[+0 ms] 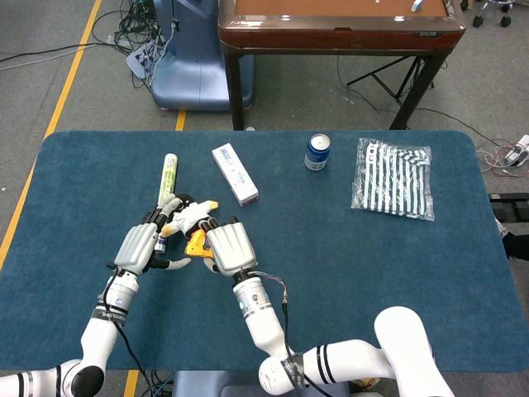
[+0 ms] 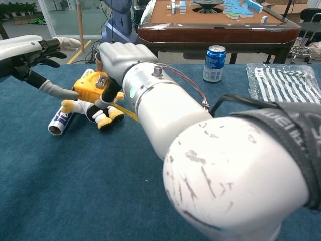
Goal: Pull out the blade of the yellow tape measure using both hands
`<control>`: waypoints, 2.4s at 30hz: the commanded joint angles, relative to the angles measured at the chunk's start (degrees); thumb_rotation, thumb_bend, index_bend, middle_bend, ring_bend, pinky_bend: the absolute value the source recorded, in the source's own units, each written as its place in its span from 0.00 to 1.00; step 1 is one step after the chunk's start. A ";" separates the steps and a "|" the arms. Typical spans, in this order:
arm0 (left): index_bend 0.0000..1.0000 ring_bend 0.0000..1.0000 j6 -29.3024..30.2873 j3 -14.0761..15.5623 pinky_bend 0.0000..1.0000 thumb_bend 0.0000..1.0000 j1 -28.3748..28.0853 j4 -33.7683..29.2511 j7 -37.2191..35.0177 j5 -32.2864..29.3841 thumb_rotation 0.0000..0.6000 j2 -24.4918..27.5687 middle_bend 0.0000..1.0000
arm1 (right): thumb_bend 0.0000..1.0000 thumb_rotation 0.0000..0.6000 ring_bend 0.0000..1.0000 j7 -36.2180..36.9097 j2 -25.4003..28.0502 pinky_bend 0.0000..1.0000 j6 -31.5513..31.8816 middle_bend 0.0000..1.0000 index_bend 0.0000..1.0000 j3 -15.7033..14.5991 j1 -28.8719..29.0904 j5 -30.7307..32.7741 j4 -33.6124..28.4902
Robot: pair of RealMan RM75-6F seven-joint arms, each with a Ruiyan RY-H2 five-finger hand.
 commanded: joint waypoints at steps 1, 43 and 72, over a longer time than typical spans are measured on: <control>0.00 0.00 -0.05 -0.05 0.07 0.05 -0.13 0.06 -0.06 -0.19 1.00 -0.11 0.00 | 0.54 1.00 0.53 -0.05 -0.18 0.32 -0.16 0.64 0.62 0.13 0.11 0.14 0.25; 0.00 0.00 0.88 0.25 0.07 0.05 -0.74 1.75 1.62 -2.69 1.00 -0.51 0.00 | 0.54 1.00 0.54 1.20 0.36 0.32 -1.78 0.64 0.62 0.27 -0.31 0.69 -0.09; 0.35 0.00 0.91 -0.44 0.07 0.11 -0.93 2.10 2.46 -5.58 1.00 -0.04 0.00 | 0.54 1.00 0.54 2.24 1.58 0.32 -2.40 0.64 0.63 0.03 -0.63 0.82 -1.11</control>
